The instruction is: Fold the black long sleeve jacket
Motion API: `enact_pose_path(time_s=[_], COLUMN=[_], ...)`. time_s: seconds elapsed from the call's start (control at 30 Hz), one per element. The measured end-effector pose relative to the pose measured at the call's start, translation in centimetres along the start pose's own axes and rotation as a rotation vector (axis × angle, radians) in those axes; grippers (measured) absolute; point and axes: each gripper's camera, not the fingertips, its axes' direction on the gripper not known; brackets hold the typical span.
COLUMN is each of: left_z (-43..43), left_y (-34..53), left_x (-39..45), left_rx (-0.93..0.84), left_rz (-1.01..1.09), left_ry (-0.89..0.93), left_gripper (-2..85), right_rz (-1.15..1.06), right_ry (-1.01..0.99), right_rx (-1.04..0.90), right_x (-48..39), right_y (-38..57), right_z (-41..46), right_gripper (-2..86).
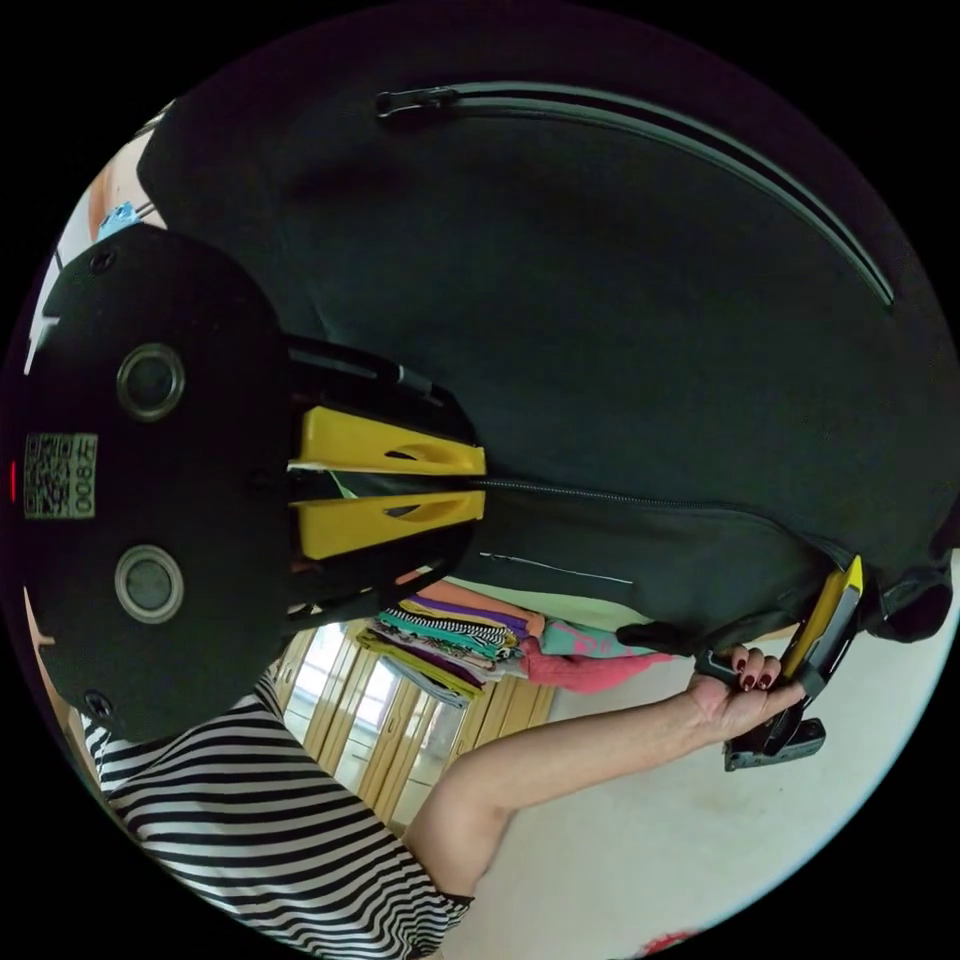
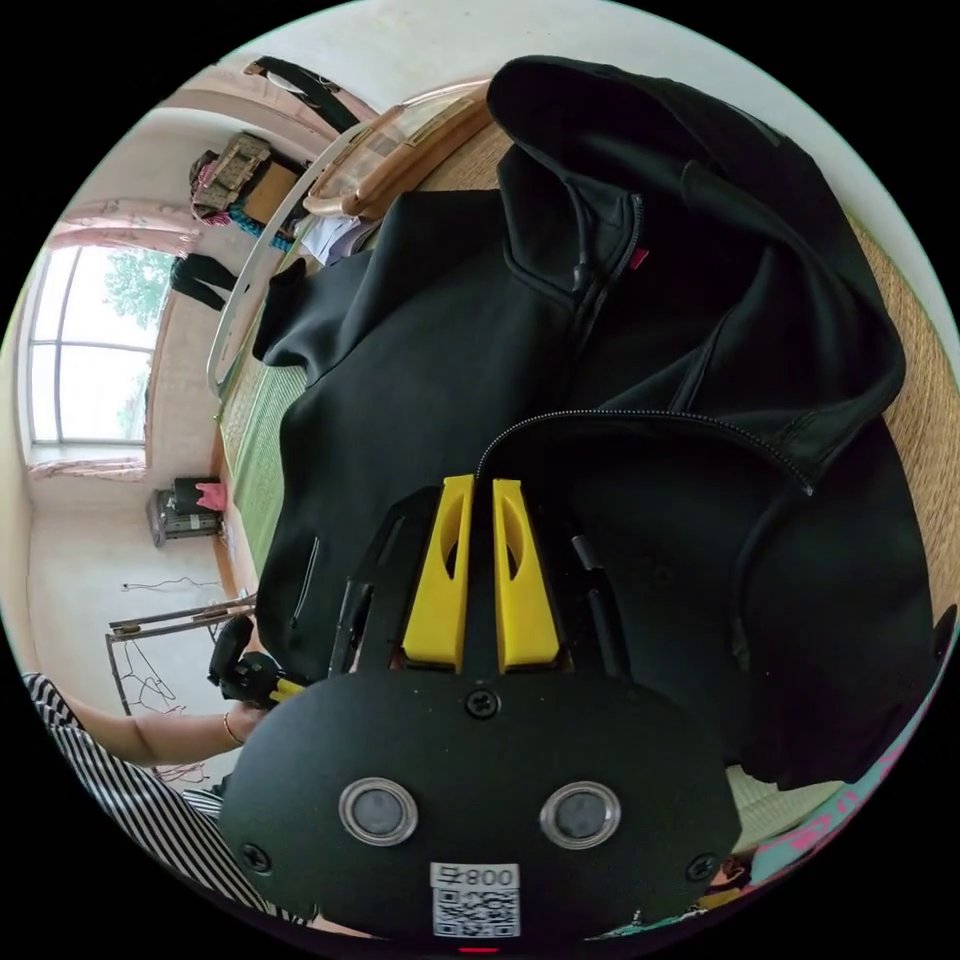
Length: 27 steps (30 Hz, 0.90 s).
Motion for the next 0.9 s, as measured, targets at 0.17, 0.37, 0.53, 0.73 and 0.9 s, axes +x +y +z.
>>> enact_pose_path(time_s=[0.17, 0.37, 0.53, 0.73, 0.9], left_z=[-0.6, -0.4, -1.9, 2.8, 3.1], left_y=[0.5, 1.9, 1.7, -2.6, -2.2], left_x=[0.8, -0.9, 2.5, 4.4, 4.1], left_rx=[0.009, 0.010, 0.105, -0.053, -0.041], left_rz=[0.016, -0.050, 0.074, 0.227, 0.202], left_ry=[-0.022, -0.062, -0.182, -0.355, -0.324], left_gripper=[2.9, 2.9, 1.7, 0.4, 0.1], right_rz=[-0.021, -0.022, -0.020, -0.007, -0.012], right_ry=[0.004, 0.108, 0.058, -0.008, -0.040], right_rx=[0.029, -0.022, 0.016, 0.075, 0.115], right_x=[-1.5, -2.4, -2.2, -1.6, -0.1], right_y=[-0.5, -1.8, -1.8, -0.6, 0.7], right_z=[-1.4, 0.5, -0.2, -2.7, -5.3], right_gripper=[3.4, 3.4, 4.0, 4.9, 4.2])
